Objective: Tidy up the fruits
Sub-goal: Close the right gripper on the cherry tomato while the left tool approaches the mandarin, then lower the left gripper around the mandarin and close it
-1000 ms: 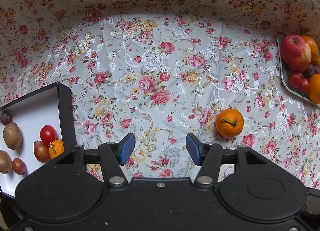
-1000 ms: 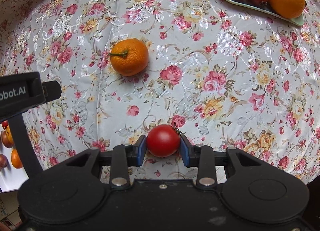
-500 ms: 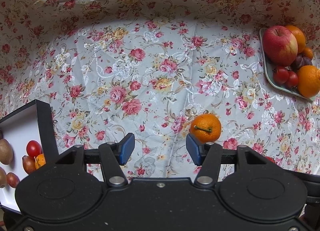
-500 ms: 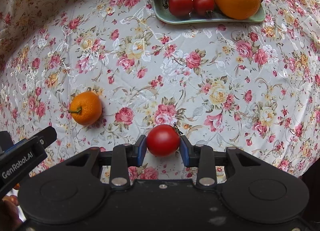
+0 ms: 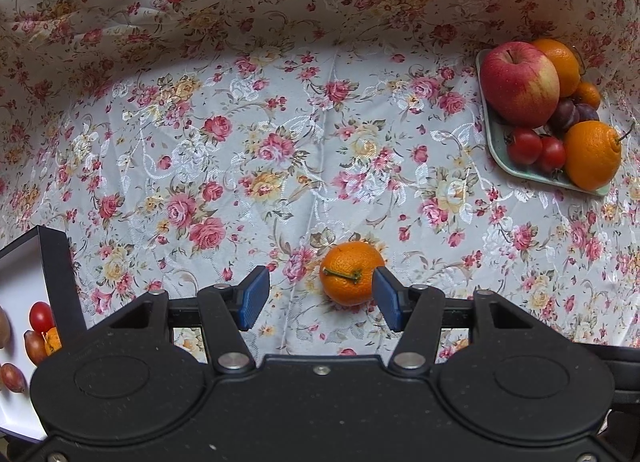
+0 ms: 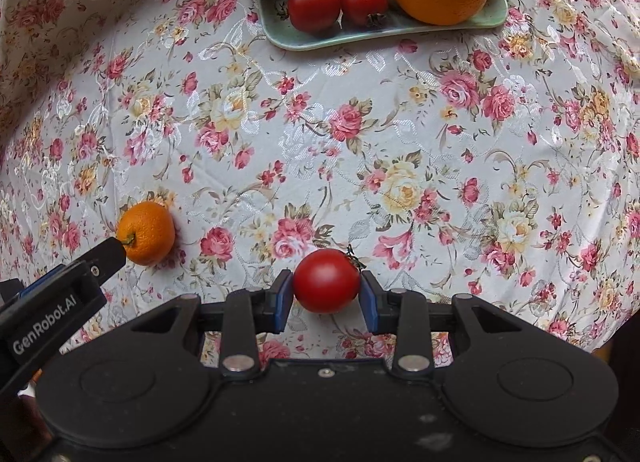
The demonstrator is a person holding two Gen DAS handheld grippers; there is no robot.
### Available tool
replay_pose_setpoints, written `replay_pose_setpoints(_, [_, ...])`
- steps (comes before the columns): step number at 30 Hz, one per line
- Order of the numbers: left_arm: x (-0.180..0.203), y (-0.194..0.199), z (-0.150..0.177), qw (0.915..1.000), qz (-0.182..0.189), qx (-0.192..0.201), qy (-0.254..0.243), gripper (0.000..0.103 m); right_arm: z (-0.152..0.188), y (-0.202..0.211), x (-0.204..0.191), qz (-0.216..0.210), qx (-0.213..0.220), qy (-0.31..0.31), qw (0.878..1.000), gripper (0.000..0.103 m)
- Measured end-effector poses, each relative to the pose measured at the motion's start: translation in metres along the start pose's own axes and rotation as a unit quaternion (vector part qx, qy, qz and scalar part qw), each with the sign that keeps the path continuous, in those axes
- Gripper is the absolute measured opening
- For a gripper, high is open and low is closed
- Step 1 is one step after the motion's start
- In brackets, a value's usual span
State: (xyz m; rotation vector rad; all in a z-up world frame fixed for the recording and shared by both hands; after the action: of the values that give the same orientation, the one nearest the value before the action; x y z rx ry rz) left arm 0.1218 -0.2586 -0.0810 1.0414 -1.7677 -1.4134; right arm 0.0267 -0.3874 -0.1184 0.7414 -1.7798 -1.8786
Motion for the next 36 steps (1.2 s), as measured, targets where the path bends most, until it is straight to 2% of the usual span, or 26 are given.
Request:
replay_pose_setpoints(3, [0.006,-0.003,-0.001,1.0000,0.000,-0.002,-0.004,0.061,-0.001,0.004,0.008,-0.017,0.010,-0.005,1.000,0.037])
replay_pose_setpoints(10, [0.015,-0.014,-0.001,0.9998,-0.008,-0.014,-0.007,0.061,-0.002,0.021,0.020,-0.012,0.061,-0.017,0.998,0.037])
replay_pose_setpoints(16, [0.017,-0.024,-0.002,0.9996,-0.010,-0.026,-0.003,0.061,-0.001,0.036,0.034,0.000,0.123,-0.062,0.990,0.037])
replay_pose_setpoints(20, [0.018,-0.029,-0.002,0.9995,-0.009,-0.031,-0.003,0.061,0.000,0.042,0.040,-0.010,0.148,-0.082,0.986,0.037])
replay_pose_setpoints(30, [0.026,-0.043,-0.001,0.9988,-0.012,-0.046,-0.008,0.061,0.006,0.051,0.033,0.018,0.223,-0.074,0.972,0.037])
replay_pose_setpoints(36, [0.025,-0.052,0.003,0.9984,-0.015,-0.054,-0.005,0.061,0.013,0.055,0.028,0.026,0.253,-0.067,0.965,0.037])
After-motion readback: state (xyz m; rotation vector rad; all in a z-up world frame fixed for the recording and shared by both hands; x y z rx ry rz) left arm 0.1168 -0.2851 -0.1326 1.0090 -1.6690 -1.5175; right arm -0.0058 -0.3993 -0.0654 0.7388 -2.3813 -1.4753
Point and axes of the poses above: each gripper's, at about its wrist camera, not at the fingertips, and y roughly against the way its jaws point, x to its right, z to its underside, the point moved 1 cm from there along -y, roughly the way its jaws point, and after that the axes turned 1 degree about y, right-handed, at the moved point
